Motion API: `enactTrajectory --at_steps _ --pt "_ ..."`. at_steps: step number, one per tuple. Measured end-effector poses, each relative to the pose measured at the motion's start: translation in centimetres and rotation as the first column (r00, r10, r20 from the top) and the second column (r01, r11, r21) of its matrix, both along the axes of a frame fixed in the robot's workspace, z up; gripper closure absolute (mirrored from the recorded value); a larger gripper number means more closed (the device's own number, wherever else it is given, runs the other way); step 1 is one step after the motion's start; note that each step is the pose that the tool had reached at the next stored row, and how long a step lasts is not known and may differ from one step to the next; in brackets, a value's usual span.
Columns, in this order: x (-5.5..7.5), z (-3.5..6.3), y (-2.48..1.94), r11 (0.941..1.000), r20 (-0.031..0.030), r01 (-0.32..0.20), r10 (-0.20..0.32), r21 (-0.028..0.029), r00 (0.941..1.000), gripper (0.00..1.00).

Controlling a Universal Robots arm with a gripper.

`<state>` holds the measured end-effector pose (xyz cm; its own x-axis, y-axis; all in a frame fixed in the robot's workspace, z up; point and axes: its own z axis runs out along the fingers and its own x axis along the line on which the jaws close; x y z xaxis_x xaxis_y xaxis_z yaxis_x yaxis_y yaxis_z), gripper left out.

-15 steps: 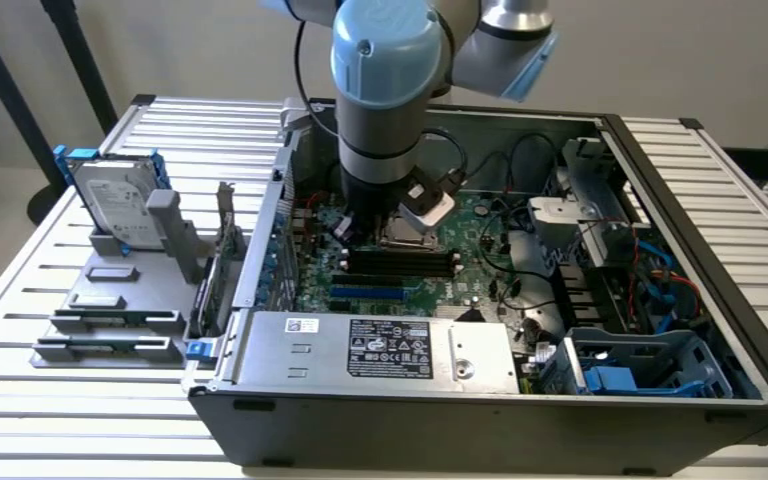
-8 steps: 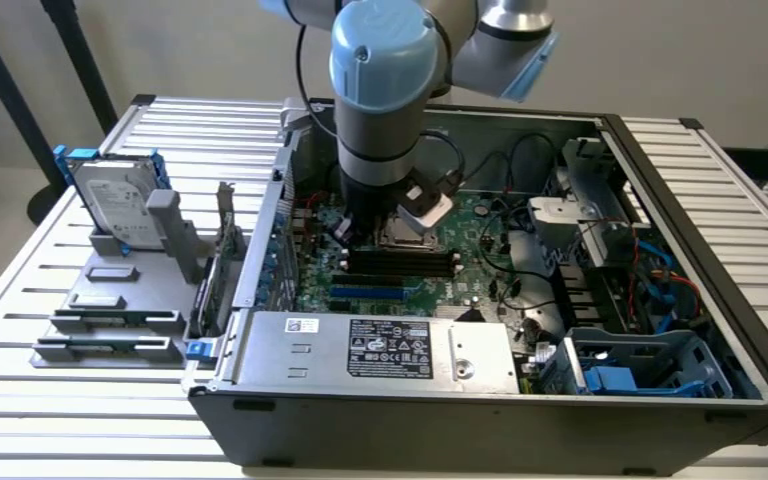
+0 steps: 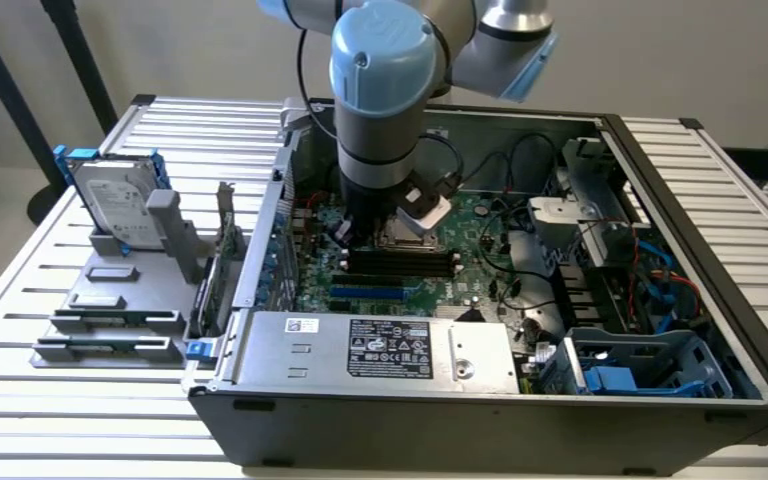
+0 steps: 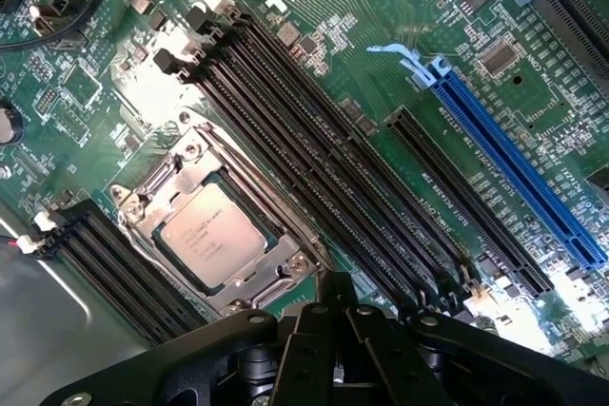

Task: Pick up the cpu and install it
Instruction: 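Install the first cpu locking lever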

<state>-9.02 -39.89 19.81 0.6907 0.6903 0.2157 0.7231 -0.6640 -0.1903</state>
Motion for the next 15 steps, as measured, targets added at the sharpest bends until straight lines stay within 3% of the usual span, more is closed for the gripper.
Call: enactTrajectory --at_steps 7,9,12,15 --pt "0.0 -0.24 0.22 1.0 0.0003 -0.005 0.005 0.0 1.0 0.89" --pt "0.0 -0.24 0.25 1.0 0.0002 -0.006 0.006 -0.0024 1.0 0.89" --pt "0.0 -0.24 0.28 0.9999 0.0002 -0.007 0.007 -0.0115 1.0 0.89" --pt "0.0 -0.23 0.29 0.9997 0.0001 -0.008 0.008 -0.0245 1.0 0.89"
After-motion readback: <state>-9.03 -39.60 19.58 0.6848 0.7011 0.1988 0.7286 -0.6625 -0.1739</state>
